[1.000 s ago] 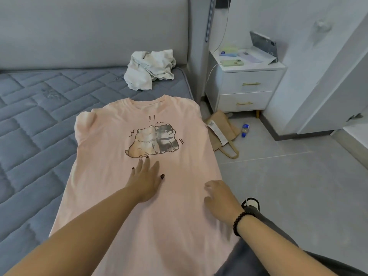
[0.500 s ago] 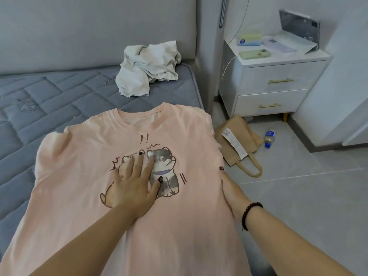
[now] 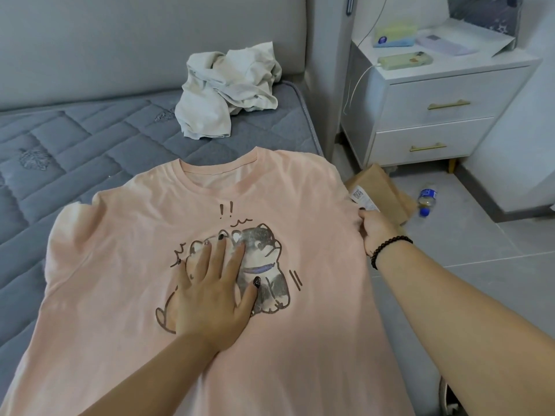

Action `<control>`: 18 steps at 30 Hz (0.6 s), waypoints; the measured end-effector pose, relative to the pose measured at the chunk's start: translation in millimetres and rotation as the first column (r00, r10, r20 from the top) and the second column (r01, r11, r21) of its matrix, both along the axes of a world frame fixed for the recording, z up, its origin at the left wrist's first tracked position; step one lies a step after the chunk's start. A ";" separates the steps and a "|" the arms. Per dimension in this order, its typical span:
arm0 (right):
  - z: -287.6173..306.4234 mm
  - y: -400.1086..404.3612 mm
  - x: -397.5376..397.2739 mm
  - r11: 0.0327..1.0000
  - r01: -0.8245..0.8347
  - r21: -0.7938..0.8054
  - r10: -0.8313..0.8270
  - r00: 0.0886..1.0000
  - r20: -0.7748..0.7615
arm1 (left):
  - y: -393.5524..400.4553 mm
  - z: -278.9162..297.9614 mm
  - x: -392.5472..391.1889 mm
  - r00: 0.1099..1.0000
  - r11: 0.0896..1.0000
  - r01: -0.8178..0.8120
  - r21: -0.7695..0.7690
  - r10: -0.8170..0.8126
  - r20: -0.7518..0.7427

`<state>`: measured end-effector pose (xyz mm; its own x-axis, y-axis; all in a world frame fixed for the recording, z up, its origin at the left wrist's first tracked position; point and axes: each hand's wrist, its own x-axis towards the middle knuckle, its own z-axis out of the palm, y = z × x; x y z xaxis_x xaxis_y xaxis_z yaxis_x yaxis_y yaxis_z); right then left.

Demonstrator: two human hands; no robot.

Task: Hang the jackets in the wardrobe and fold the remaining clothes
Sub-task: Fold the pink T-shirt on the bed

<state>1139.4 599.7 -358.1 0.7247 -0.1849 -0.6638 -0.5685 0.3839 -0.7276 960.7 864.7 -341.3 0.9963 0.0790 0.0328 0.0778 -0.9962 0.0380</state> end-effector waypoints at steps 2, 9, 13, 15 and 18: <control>6.5 0.8 7.4 0.988 0.112 -0.103 -0.100 0.988 0.115 | 0.5 -0.2 -0.1 1.000 1.000 0.003 0.011 -0.003 -0.002; 38.2 25.1 -19.4 0.323 -0.111 -0.940 0.856 0.459 0.239 | 0.0 0.1 -0.7 1.000 1.000 0.007 -0.002 -0.007 0.006; 36.9 38.2 -28.6 0.068 -0.116 -0.991 0.958 0.285 0.033 | -0.7 1.8 -1.3 1.000 1.000 -0.003 -0.026 0.003 0.006; 38.3 40.0 -30.5 0.146 -0.106 -0.984 0.946 0.306 0.107 | -0.4 0.5 -1.2 1.000 0.999 -0.005 -0.034 0.005 0.006; 44.6 40.6 -31.9 0.160 -0.047 -0.986 0.922 0.365 0.132 | 0.5 -1.1 -0.4 1.000 1.000 -0.008 -0.027 0.008 0.004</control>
